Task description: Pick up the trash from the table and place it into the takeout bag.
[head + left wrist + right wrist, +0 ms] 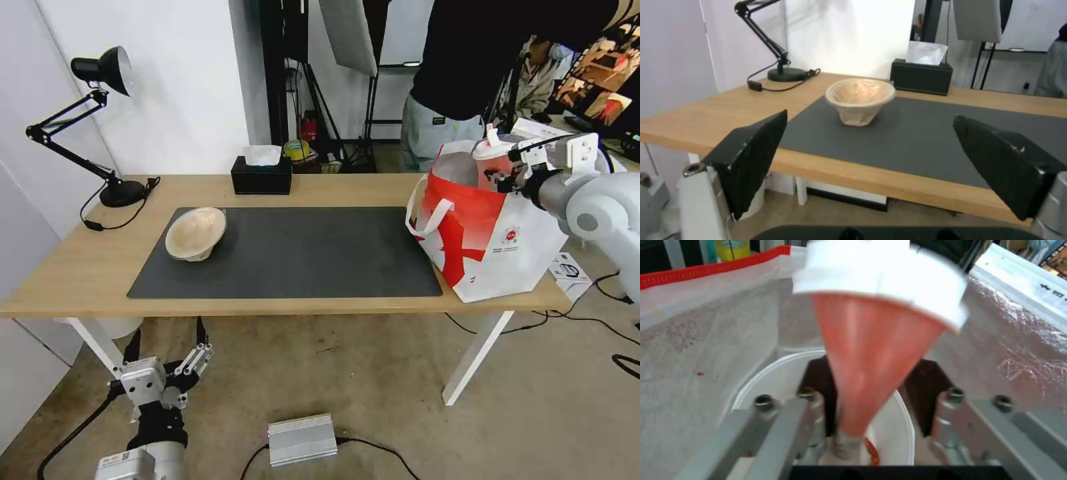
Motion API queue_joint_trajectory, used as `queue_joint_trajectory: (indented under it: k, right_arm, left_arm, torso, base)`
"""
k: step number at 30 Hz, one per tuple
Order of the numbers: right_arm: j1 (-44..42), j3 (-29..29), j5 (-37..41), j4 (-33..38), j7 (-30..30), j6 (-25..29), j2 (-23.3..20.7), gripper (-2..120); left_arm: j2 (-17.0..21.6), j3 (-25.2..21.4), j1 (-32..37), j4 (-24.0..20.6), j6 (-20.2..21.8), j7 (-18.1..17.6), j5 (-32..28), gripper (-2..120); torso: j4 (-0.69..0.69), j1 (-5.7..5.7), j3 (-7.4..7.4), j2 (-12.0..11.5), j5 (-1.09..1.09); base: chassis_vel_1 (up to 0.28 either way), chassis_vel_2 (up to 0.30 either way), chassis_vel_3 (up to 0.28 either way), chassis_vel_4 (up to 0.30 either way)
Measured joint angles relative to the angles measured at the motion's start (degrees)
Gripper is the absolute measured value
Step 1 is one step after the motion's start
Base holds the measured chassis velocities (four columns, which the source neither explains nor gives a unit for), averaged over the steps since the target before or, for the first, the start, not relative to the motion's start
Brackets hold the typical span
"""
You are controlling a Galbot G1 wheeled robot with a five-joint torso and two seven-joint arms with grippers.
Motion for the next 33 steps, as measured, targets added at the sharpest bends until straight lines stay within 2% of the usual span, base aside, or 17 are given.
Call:
queue_joint_trajectory:
  k: [4, 6, 13, 16, 25, 33]
  right_arm:
    - [-0.8, 0.3, -0.7, 0.4, -1.0, 0.0, -0.3, 60]
    - [-0.8, 0.4, -0.7, 0.4, -1.1, 0.0, -0.3, 63]
    - [-0.8, 0.4, -0.9, 0.9, -1.4, 0.0, -0.9, 91]
    - [-0.9, 0.4, -1.1, 0.9, -1.7, 0.0, -1.1, 98]
    - [-1.6, 0.3, -2.7, 1.1, -2.7, 0.0, -1.2, 100]
    - [-1.0, -0.7, -5.8, 1.2, -6.2, 0.0, -2.5, 100]
  left_arm:
    - [0.4, -0.2, 0.0, 0.1, -0.1, -0.1, 0.0, 100]
    - [0.4, -0.2, 0.0, 0.1, -0.1, -0.1, 0.0, 100]
    - [0.3, -0.1, -0.1, -0.1, -0.1, -0.1, 0.0, 100]
    - [0.3, -0.1, -0.1, -0.1, -0.1, -0.1, 0.0, 100]
    - [0.4, -0.1, -0.2, -0.1, -0.1, -0.1, 0.0, 100]
    - [0.5, 0.1, -0.2, -0.1, -0.1, -0.1, 0.0, 100]
  torso:
    - [0.0, 0.0, 0.0, 0.0, 0.0]
    - [0.0, 0.0, 0.0, 0.0, 0.0]
    - [0.0, 0.0, 0.0, 0.0, 0.0]
    - [0.0, 0.0, 0.0, 0.0, 0.0]
    - [0.0, 0.0, 0.0, 0.0, 0.0]
    - [0.0, 0.0, 0.0, 0.0, 0.0]
  base:
    - [0.0, 0.0, 0.0, 0.0]
    - [0.0, 0.0, 0.0, 0.0]
    - [0.0, 0.0, 0.0, 0.0]
    - [0.0, 0.0, 0.0, 0.0]
    - [0.0, 0.0, 0.0, 0.0]
    - [0.0, 0.0, 0.0, 0.0]
